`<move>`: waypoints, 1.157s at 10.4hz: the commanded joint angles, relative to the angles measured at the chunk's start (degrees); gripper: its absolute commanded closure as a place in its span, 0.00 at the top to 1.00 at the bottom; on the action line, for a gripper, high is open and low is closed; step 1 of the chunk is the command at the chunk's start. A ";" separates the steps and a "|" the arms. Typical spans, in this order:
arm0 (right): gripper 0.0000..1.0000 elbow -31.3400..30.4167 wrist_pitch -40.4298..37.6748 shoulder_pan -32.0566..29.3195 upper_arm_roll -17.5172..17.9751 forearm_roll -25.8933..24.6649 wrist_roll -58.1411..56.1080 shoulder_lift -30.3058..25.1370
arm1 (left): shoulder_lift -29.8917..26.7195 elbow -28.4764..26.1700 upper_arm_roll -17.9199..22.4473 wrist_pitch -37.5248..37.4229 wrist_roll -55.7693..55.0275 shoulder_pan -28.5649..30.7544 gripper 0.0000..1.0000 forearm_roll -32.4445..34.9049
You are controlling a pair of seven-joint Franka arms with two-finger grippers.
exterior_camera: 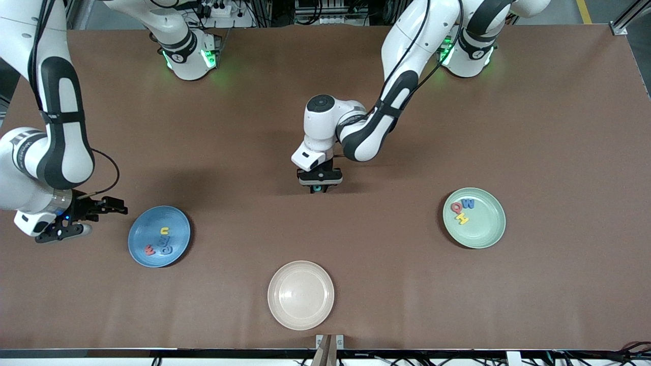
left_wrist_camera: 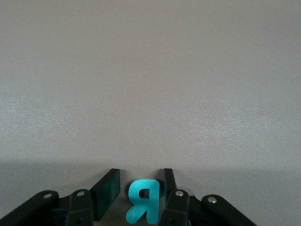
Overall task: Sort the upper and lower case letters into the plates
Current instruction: 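Drop the E in the blue plate while the left gripper lifts the R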
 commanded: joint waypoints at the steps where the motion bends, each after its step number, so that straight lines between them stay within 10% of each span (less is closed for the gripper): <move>1: 1.00 -8.35 1.18 -5.09 8.02 -8.54 9.69 -8.70 | -0.43 -1.45 0.47 -0.14 -4.36 -0.97 0.45 1.62; 5: 1.00 -14.52 2.15 -7.82 17.51 -21.38 19.89 -16.36 | -1.39 -1.45 -0.67 -3.02 -6.92 -1.41 0.45 0.83; 12: 1.00 -3.90 -4.26 -10.55 21.76 -21.24 24.06 -22.51 | -1.66 -1.01 -1.38 -4.35 -3.42 0.08 0.43 1.62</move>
